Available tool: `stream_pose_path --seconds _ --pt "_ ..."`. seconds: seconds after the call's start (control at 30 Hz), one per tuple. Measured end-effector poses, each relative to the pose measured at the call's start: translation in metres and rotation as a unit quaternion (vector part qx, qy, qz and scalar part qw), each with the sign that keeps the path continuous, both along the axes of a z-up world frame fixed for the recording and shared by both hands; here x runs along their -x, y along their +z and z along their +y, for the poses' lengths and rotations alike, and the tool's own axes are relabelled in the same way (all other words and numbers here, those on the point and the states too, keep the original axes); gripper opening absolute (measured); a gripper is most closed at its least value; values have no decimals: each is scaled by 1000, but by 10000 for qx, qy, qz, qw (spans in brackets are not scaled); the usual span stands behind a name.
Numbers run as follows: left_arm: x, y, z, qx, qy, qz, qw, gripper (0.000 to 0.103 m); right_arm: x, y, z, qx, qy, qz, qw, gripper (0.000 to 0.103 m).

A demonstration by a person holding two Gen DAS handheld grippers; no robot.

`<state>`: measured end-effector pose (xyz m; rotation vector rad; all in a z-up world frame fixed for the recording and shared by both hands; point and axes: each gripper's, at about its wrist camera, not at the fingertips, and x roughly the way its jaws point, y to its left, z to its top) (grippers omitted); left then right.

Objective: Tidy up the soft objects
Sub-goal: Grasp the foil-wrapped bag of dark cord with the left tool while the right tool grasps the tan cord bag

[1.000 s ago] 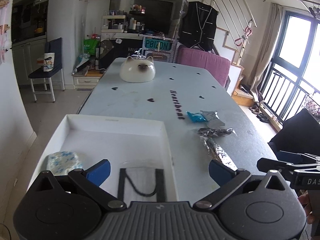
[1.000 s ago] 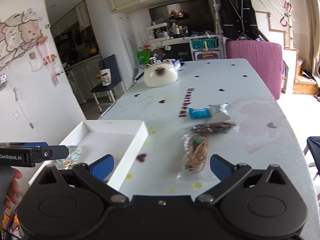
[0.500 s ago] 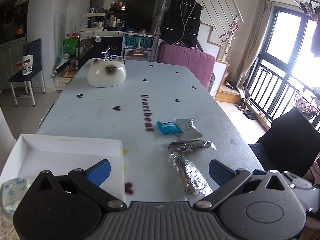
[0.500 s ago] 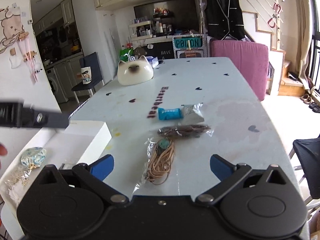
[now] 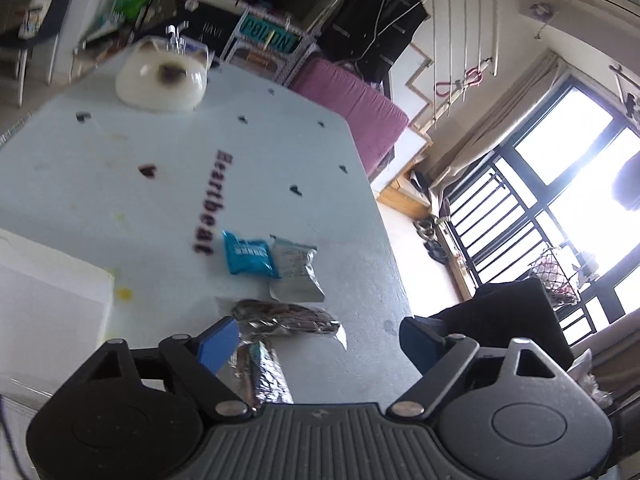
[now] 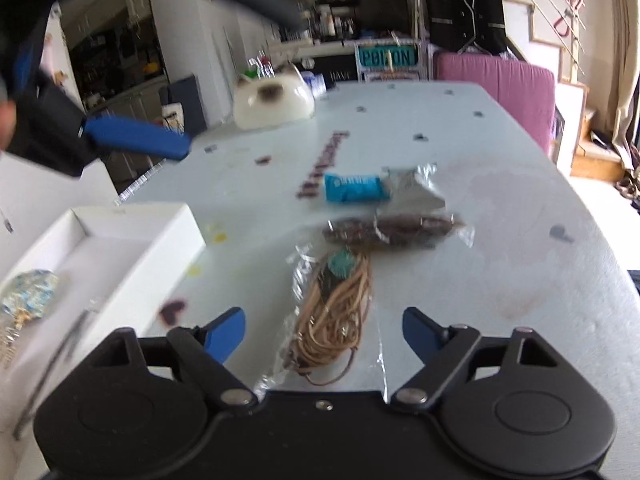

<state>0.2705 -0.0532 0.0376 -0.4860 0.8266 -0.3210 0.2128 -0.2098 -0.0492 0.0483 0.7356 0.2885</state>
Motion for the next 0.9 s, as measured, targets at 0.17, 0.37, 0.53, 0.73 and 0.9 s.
stream_pose_path --seconds 0.17,0.37,0.53,0.73,0.9 --pt "-26 -25 -11 446 -86 564 9974 84 -3 -16 1 302 108 152 9994 56" --pt "-56 -61 -31 770 -9 1086 9911 83 20 -14 -26 236 154 234 9993 52" --pt "-80 -88 -55 547 396 1385 9881 83 52 -12 -50 171 60 308 9994 52" --pt "-95 -111 -79 146 866 1742 9808 86 73 -10 -64 183 -75 375 9991 52" --pt "-94 -110 -93 -732 661 1343 9860 86 77 -10 -75 166 -191 405 9989 52"
